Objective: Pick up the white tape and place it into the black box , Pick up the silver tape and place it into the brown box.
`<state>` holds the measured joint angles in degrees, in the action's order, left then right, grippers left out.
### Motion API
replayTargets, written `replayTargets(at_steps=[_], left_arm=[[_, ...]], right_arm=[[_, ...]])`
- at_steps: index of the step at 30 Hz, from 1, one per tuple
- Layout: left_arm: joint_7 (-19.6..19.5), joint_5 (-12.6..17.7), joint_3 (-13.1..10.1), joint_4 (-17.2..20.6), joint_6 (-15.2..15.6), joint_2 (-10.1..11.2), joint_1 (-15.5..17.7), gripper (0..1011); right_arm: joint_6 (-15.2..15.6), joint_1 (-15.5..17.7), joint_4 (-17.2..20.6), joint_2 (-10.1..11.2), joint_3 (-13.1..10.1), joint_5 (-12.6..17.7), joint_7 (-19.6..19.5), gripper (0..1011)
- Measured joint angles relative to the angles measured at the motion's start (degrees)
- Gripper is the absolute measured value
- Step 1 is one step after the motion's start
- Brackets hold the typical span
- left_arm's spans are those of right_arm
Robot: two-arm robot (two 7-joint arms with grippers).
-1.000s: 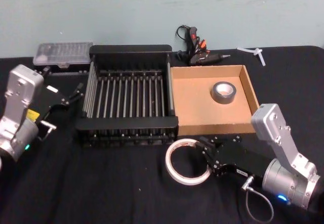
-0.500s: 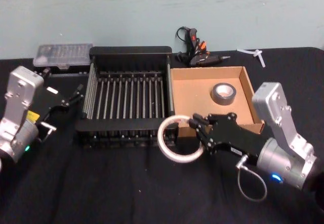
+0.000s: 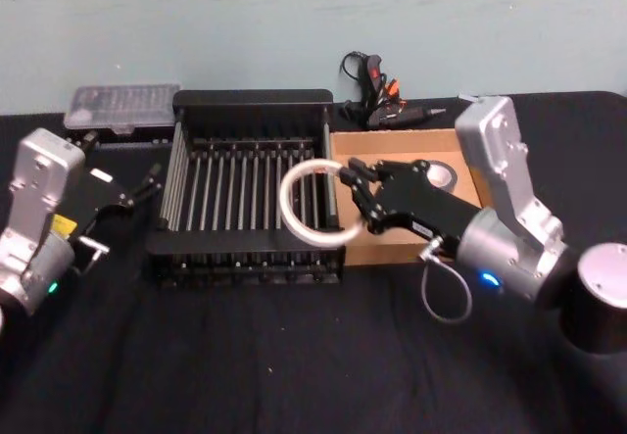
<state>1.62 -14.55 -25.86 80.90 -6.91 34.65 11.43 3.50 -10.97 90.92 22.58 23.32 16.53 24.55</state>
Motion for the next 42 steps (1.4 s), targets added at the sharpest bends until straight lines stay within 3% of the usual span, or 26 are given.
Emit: replayTargets(at_steps=[6, 13, 20, 33, 42], left_arm=[[0.0, 0.0, 0.0, 0.0, 0.0, 0.0, 0.0, 1001], [0.0, 0.0, 0.0, 0.0, 0.0, 0.0, 0.0, 1001], [0.0, 0.0, 0.0, 0.0, 0.0, 0.0, 0.0, 1001], [0.0, 0.0, 0.0, 0.0, 0.0, 0.0, 0.01, 1002], [0.0, 0.0, 0.0, 0.0, 0.0, 0.0, 0.0, 1001]], right_arm=[[-0.63, -4.08, -4.48, -2.51, 1.09, -0.56, -0.16, 93], [-1.48, -9.84, -12.39, -6.88, 2.62, -2.27, -1.43, 93], [-2.95, -13.57, -19.39, -10.7, 3.36, -3.92, -2.81, 93], [-4.09, -17.53, -30.87, -15.93, 3.76, -6.48, -4.26, 93], [-4.12, -18.22, -33.66, -17.27, 3.38, -7.44, -4.57, 93]])
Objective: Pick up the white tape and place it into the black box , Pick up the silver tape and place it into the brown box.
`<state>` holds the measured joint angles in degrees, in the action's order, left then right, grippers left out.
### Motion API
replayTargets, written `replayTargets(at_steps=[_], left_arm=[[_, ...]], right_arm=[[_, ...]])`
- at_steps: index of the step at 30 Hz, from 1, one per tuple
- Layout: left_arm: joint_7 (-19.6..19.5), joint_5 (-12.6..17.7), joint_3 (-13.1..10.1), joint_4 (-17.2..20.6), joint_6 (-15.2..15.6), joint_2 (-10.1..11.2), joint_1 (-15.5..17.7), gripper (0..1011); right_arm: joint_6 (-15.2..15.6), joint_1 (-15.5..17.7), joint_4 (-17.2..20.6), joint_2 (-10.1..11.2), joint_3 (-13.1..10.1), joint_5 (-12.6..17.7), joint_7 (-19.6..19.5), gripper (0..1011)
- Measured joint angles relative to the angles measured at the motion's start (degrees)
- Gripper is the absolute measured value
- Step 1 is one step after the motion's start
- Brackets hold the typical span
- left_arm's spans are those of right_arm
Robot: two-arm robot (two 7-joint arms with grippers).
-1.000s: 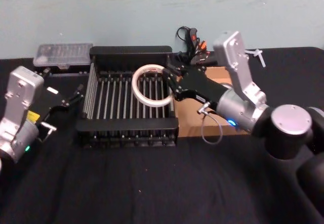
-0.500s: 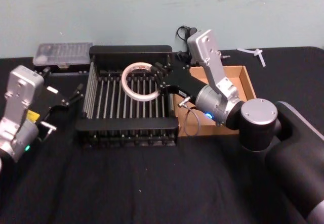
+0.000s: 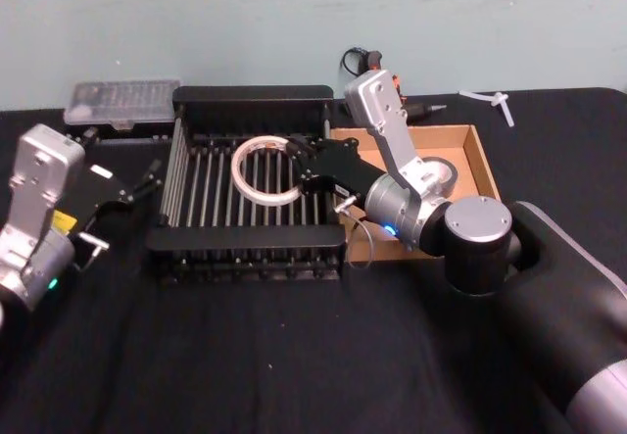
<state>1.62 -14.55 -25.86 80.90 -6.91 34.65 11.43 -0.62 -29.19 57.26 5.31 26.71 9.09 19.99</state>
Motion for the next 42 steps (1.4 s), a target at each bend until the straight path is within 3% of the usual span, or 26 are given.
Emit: replayTargets(at_steps=[13, 33, 38, 42], left_arm=[[0.0, 0.0, 0.0, 0.0, 0.0, 0.0, 0.0, 1001], [0.0, 0.0, 0.0, 0.0, 0.0, 0.0, 0.0, 1001], [0.0, 0.0, 0.0, 0.0, 0.0, 0.0, 0.0, 1001], [0.0, 0.0, 0.0, 0.0, 0.0, 0.0, 0.0, 1001]], right_arm=[[0.06, 0.02, 0.25, 0.13, 0.02, 0.06, 0.05, 99], [0.11, 0.1, 0.42, 0.22, 0.02, 0.2, 0.13, 670], [0.11, 0.1, 0.44, 0.22, 0.02, 0.22, 0.13, 856], [0.11, 0.1, 0.44, 0.22, 0.03, 0.24, 0.13, 933]])
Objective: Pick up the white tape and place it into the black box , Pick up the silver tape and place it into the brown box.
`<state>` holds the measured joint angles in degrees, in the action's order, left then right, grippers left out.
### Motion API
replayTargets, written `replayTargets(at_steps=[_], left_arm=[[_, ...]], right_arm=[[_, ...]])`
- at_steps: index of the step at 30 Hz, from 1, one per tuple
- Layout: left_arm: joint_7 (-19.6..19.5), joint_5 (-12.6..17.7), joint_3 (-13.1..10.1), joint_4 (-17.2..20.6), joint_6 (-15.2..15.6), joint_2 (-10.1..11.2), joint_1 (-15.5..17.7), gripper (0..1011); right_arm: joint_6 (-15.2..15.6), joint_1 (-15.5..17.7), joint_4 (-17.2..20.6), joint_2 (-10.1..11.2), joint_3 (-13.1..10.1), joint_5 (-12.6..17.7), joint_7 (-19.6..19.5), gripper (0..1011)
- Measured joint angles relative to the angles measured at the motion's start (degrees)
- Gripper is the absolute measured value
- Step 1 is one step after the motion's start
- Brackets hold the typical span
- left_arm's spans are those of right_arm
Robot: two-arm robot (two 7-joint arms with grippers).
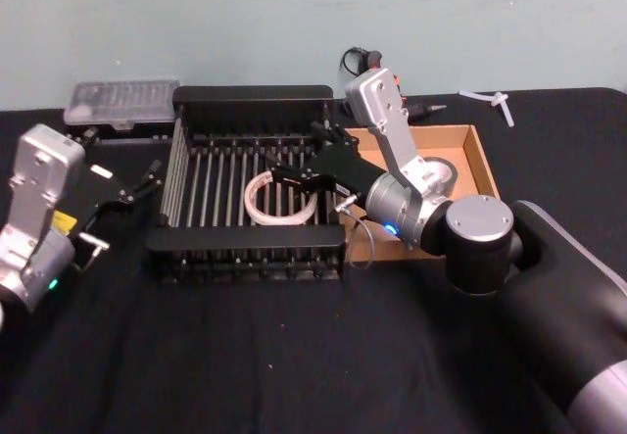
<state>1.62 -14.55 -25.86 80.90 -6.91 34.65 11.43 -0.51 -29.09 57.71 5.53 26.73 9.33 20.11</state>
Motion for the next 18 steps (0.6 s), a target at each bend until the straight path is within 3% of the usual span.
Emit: replayTargets(at_steps=[3, 18], left_arm=[[0.0, 0.0, 0.0, 0.0, 0.0, 0.0, 0.0, 1001], [0.0, 0.0, 0.0, 0.0, 0.0, 0.0, 0.0, 1001]], right_arm=[[0.0, 0.0, 0.0, 0.0, 0.0, 0.0, 0.0, 1002], [-0.02, 0.5, 0.88, 0.16, -0.6, 0.19, 0.62, 1002]])
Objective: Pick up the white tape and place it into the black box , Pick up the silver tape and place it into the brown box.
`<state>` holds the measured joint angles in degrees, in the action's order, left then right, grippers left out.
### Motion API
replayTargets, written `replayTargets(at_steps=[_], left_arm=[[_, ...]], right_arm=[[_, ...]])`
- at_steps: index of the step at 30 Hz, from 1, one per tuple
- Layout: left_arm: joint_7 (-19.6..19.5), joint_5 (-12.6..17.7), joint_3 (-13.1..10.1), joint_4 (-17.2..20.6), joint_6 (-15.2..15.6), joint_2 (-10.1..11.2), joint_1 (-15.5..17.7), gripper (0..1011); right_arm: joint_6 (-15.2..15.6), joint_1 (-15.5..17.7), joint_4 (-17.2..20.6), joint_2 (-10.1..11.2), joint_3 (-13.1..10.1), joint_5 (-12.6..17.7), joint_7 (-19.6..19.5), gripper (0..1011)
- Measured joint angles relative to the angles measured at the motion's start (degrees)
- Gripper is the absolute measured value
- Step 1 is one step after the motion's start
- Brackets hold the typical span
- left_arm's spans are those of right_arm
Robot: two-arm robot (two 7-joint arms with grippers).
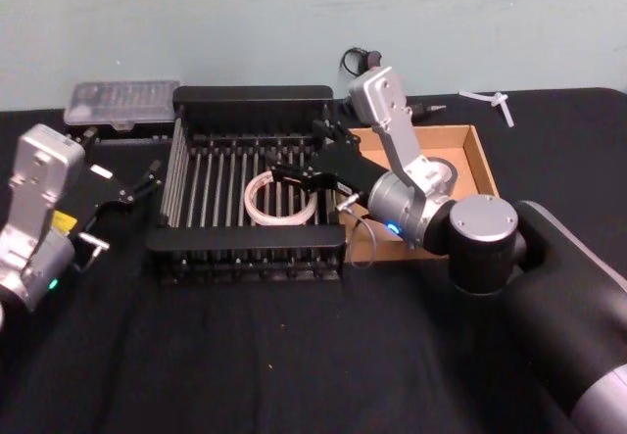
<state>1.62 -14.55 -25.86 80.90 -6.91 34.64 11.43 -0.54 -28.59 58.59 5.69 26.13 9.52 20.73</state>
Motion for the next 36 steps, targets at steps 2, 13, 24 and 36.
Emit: replayTargets(at_steps=[2, 13, 24, 36], left_arm=[[0.0, 0.0, 0.0, 0.0, 0.0, 0.0, 0.0, 1001], [0.0, 0.0, 0.0, 0.0, 0.0, 0.0, 0.0, 1001], [0.0, 0.0, 0.0, 0.0, 0.0, 0.0, 0.0, 1001], [0.0, 0.0, 0.0, 0.0, 0.0, 0.0, 0.0, 1001]], right_arm=[[0.04, 0.42, 1.09, 0.28, -0.34, 0.23, 0.31, 1002], [0.88, 3.75, 9.17, 3.06, -2.52, 1.71, 0.64, 1002], [1.56, 8.8, 16.5, 6.3, -7.54, 2.36, -4.62, 1002], [1.2, 13.31, 19.69, 7.15, -13.58, 0.51, -11.04, 1003]])
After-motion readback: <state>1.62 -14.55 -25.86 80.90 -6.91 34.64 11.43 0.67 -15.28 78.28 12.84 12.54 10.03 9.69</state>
